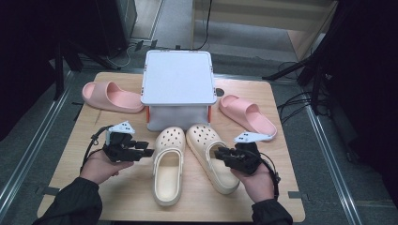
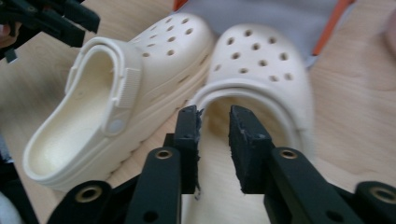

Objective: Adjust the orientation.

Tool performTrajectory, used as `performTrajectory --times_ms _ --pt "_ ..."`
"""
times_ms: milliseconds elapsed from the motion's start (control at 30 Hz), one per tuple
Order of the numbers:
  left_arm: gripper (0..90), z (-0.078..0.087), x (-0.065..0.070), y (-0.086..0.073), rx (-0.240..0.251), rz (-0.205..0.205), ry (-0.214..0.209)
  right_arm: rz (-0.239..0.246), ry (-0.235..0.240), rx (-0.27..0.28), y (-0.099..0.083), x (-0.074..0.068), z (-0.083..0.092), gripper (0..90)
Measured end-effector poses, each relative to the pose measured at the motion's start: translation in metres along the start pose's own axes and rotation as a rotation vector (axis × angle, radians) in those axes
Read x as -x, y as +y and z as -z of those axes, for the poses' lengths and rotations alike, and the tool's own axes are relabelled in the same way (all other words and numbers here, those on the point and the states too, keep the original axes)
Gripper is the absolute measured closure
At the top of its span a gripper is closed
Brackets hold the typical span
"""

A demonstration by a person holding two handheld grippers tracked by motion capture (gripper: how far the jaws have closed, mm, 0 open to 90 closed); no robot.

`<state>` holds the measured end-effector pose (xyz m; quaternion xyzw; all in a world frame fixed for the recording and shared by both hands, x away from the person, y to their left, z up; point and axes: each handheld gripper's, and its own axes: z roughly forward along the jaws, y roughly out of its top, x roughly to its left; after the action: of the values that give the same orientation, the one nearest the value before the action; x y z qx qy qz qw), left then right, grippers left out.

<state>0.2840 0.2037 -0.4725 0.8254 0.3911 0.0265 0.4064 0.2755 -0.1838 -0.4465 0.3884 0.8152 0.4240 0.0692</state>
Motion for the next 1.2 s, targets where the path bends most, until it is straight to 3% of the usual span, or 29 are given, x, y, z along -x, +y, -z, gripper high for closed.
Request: performTrajectory --times_ms 67,100,233,533,700,900,1067,1200 --pt "59.8 -0.003 0.0 0.0 0.004 0.007 0.011 -0.001 -0.044 0.003 -0.002 0.018 0.005 85.1" --pt "60.3 -0.003 0.0 0.0 0.004 0.007 0.011 -0.001 -0.044 0.003 -0.002 0.018 0.005 85.1" --pt "61.9 -0.009 -0.001 0.002 0.015 0.017 0.027 -0.017 -0.074 0.012 -0.004 0.045 0.002 88.1" --pt "64.3 -0.015 -0.009 -0.004 -0.024 0.047 0.059 0.032 -0.075 -0.061 -0.011 0.069 -0.031 85.6" --pt "64.3 -0.019 -0.011 -0.007 -0.047 0.04 0.062 0.026 -0.078 -0.089 -0.01 0.073 -0.039 85.7" --pt "63.4 -0.026 -0.01 -0.01 -0.077 0.04 0.059 0.051 -0.071 -0.108 -0.007 0.066 -0.045 86.9" --pt "62.7 -0.028 -0.008 -0.01 -0.089 0.029 0.05 0.011 -0.06 -0.107 -0.008 0.065 -0.046 88.2" --pt "62.5 -0.028 -0.009 -0.01 -0.088 0.036 0.045 0.012 -0.05 -0.118 -0.01 0.059 -0.047 88.2"
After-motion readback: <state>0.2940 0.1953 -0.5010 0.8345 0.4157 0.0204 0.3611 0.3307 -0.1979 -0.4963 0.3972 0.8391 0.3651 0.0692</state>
